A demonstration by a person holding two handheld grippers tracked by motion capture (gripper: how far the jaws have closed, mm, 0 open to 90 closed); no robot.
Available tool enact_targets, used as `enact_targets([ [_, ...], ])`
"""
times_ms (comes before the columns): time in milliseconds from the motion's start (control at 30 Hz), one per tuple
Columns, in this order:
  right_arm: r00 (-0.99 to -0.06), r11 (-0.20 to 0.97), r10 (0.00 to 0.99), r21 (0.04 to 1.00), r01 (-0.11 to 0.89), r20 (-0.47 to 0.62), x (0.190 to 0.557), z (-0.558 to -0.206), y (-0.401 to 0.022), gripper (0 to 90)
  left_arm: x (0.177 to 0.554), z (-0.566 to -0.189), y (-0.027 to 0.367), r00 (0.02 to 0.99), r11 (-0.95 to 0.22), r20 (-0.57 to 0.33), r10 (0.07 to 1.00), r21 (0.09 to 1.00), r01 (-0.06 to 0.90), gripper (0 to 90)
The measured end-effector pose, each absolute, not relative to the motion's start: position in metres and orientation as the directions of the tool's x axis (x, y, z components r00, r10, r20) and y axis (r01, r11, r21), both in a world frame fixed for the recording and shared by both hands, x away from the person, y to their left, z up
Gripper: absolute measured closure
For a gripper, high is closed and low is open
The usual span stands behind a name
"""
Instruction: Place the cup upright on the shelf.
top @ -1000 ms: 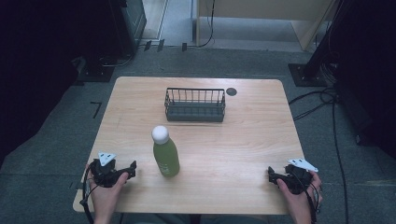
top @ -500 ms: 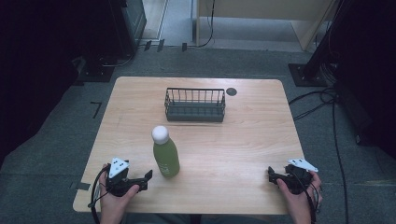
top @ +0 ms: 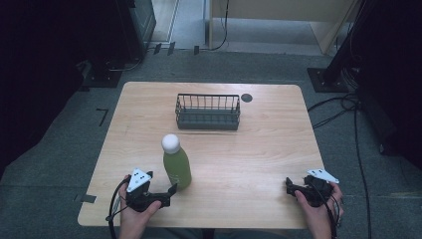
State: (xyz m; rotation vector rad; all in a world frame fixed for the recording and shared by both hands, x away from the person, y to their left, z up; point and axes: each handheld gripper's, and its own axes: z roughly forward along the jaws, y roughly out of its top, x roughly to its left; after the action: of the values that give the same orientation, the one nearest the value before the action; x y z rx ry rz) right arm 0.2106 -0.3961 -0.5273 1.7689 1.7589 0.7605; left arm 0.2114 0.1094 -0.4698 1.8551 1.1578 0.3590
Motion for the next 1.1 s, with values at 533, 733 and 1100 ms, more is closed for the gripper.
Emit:
enact_targets([
  [533,-0.005,-0.014,1.000,0.712,0.702,0.024,0.211,-0.527,-0.396,0.0,0.221,-0.453,0.080,0.522,-0.163,-0.150,0.839,0.847,0.506,7.7],
  [733,-0.005,-0.014,1.000,0.712,0.702,0.024,0.211,-0.527,-0.396,0.0,0.225,-0.450,0.072,0.522,-0.164,-0.135,0.842,0.859,0.486,14.2],
  [1100,-0.005,-0.014,1.000,0.712,0.702,0.024,0.211,-0.527,-0.396,0.0,0.227,-0.452,0.064,0.502,-0.194,-0.070,0.862,0.869,0.456,18.3],
])
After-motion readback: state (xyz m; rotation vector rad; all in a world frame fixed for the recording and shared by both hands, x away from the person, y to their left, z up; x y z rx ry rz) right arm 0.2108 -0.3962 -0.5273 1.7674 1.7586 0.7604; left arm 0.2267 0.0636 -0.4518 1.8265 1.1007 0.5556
